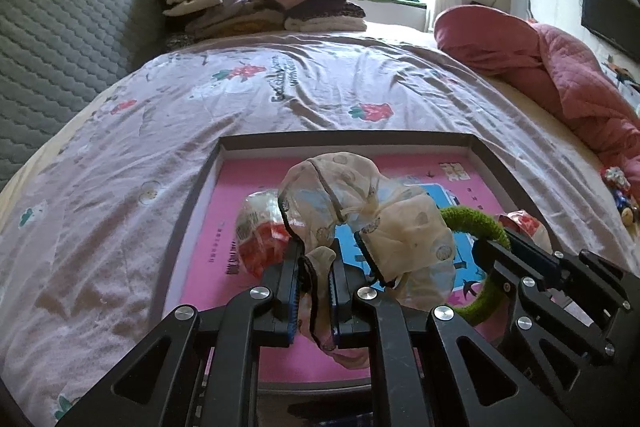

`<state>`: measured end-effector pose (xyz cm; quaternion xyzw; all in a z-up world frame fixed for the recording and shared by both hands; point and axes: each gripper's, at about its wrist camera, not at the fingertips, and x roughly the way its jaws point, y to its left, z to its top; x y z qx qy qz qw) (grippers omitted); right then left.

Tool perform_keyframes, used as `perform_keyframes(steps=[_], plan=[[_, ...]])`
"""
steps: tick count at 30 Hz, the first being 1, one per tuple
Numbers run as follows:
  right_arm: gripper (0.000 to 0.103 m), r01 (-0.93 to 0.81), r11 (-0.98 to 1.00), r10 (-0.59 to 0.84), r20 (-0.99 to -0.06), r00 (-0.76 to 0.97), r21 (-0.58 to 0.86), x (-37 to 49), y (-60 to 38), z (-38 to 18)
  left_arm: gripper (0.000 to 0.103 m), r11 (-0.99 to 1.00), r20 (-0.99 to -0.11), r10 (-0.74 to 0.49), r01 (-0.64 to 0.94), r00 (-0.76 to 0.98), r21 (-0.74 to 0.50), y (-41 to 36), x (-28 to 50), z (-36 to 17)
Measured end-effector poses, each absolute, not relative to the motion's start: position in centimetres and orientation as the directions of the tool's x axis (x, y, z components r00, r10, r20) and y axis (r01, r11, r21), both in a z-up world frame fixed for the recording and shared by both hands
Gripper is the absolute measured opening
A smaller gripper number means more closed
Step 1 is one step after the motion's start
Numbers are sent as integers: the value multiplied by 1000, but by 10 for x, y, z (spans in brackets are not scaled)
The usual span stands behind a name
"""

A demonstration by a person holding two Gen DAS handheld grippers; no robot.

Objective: Organize objects
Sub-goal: 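Lower and open left tool on the book while right tool releases the ring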

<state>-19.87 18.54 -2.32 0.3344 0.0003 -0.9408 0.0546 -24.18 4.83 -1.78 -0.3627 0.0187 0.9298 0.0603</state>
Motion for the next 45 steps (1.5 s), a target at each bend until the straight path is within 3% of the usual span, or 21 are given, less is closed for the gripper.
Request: perform_keyframes(steps=[15, 22, 26, 29, 45], plan=[[14, 102, -994, -101, -643, -759, 36, -202, 188, -29, 15, -988, -716, 79, -148, -694, 34, 62, -249, -40], [15, 94, -995, -99, -637, -764, 42, -200, 190, -27, 31, -990, -719, 76, -140, -690, 30, 58, -249, -41], [24, 89, -995, -94, -633, -768, 40, -198, 191, -24, 45, -992, -724, 73, -126, -686, 19, 53, -249, -40], [30, 82, -995, -94, -632, -770, 48, -197, 193, -22, 45, -993, -721, 74, -119, -689, 11, 49, -247, -37], [33, 63, -996, -85, -604, -792, 59, -184, 200, -1, 46, -993, -699, 112, -106, -706, -52, 43, -240, -19]])
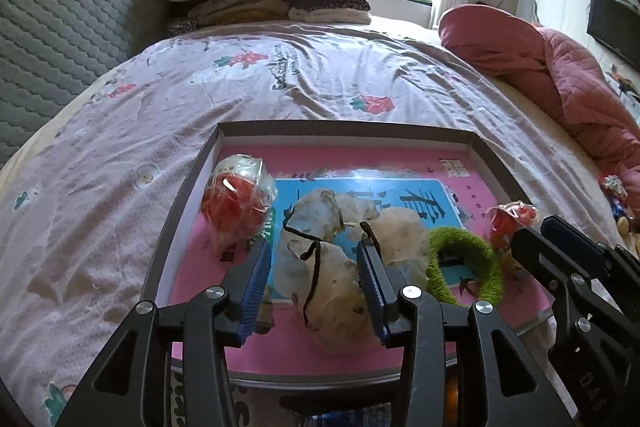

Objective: Organize objects
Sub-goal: 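Lower and open left tool on the book while right tool releases the ring, then withdraw both open tools from the tray back toward the oranges and walnut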

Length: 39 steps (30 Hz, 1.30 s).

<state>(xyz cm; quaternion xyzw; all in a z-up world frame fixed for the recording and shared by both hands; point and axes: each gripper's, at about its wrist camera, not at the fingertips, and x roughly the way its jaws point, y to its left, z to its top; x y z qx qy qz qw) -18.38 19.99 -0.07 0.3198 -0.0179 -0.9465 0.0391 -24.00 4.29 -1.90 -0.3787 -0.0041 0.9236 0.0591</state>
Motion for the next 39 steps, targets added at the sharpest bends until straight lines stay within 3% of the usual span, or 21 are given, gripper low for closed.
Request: perform_keyframes(steps=[3, 5, 29, 33, 39], plan=[[33, 60, -997, -83, -602, -794, 58, -182, 200, 2, 48, -994, -700, 107, -102, -706, -49, 43, -239, -16], [35, 59, -996, -83, -601, -795, 60, -180, 201, 4, 57, -994, -702, 104, -101, -705, -47, 43, -237, -14], [45, 72, -997, -82, -547, -833, 40, -143, 195, 48, 63, -994, -648, 96, -100, -756, -31, 34, -190, 35], [47, 76, -996, -85, -537, -840, 39, -134, 194, 56, 73, -993, -636, 115, -103, -763, -55, 32, -180, 44], [49, 79, -996, -86, -522, -849, 35, -120, 193, 68, 74, -993, -614, 114, -91, -781, -69, 26, -163, 58]])
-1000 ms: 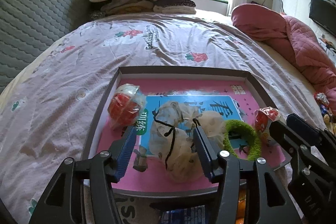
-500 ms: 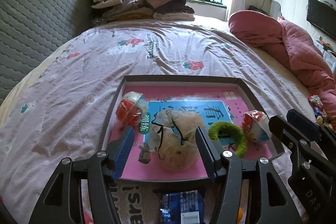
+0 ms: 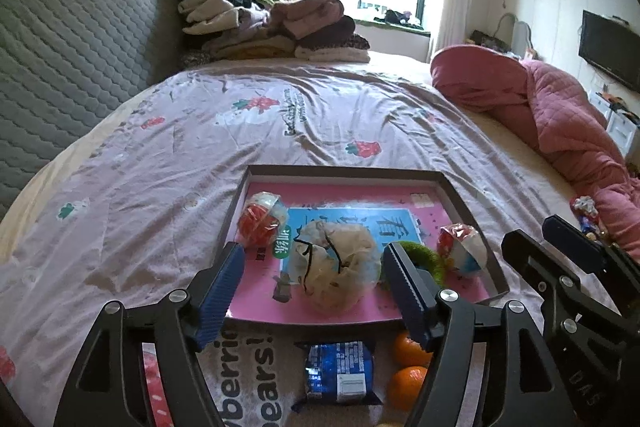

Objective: Organize objects
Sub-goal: 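Withdraw both open tools from the tray back toward the oranges and walnut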

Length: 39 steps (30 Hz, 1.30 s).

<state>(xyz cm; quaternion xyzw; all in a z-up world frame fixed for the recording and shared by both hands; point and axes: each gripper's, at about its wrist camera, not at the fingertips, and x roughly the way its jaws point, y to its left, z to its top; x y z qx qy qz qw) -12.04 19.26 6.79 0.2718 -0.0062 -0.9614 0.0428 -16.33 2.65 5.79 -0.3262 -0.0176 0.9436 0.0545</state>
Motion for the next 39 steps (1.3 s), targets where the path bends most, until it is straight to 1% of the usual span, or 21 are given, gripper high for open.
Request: perform_keyframes(steps=[9, 22, 24, 29, 39], plan=[[51, 79, -996, -92, -475, -875, 48, -95, 195, 95, 74, -995, -595, 104, -84, -797, -61, 22, -134, 78], [51, 97, -995, -102, -440, -892, 34, -61, 190, 120, 74, -995, -566, 98, -77, -818, -61, 15, -90, 101], [52, 104, -994, -109, -438, -892, 35, -56, 189, 123, 74, -994, -563, 107, -81, -820, -71, 13, -85, 102], [57, 118, -992, -121, -444, -888, 33, -45, 186, 124, 74, -994, -568, 105, -86, -817, -60, 13, -69, 99], [57, 133, -990, -135, -456, -880, 35, -31, 182, 122, 74, -995, -581, 95, -90, -808, -37, 12, -50, 87]])
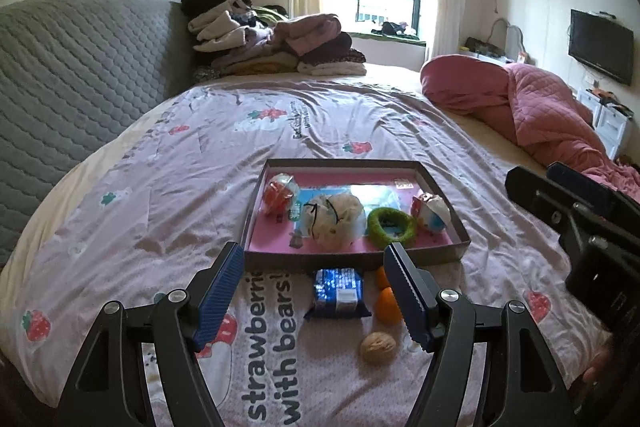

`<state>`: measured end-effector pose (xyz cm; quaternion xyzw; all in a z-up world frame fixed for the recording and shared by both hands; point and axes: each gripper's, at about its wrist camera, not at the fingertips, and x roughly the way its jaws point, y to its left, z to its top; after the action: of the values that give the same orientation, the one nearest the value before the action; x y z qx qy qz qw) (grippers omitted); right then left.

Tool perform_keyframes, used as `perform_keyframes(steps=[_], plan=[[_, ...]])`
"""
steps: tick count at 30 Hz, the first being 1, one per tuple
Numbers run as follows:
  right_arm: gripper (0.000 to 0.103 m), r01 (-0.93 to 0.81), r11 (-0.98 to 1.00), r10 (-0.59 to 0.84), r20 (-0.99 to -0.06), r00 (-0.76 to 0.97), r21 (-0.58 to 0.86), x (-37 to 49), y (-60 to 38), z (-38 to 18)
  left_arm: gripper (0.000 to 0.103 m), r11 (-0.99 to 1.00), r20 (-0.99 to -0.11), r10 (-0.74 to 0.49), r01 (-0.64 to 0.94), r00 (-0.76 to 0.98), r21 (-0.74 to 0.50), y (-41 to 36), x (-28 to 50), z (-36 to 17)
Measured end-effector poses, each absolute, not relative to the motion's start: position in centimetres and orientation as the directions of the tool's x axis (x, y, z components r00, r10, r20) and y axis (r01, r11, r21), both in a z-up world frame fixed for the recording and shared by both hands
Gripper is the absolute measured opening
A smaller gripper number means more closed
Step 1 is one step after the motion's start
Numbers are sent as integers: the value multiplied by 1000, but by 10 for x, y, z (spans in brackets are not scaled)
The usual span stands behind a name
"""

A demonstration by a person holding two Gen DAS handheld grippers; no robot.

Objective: Organize objects
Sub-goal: 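Withdraw both open tools from the tray back toward the oranges and walnut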

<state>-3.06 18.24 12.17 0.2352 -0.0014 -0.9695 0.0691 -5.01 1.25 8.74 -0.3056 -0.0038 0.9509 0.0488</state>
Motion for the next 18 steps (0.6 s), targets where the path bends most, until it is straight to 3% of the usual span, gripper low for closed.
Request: perform_keyframes(steps=[18], plan=[[58, 133, -991, -133, -462, -877, 34, -22, 184, 116, 74, -994, -601, 85, -105, -795, -2, 14, -32, 72]])
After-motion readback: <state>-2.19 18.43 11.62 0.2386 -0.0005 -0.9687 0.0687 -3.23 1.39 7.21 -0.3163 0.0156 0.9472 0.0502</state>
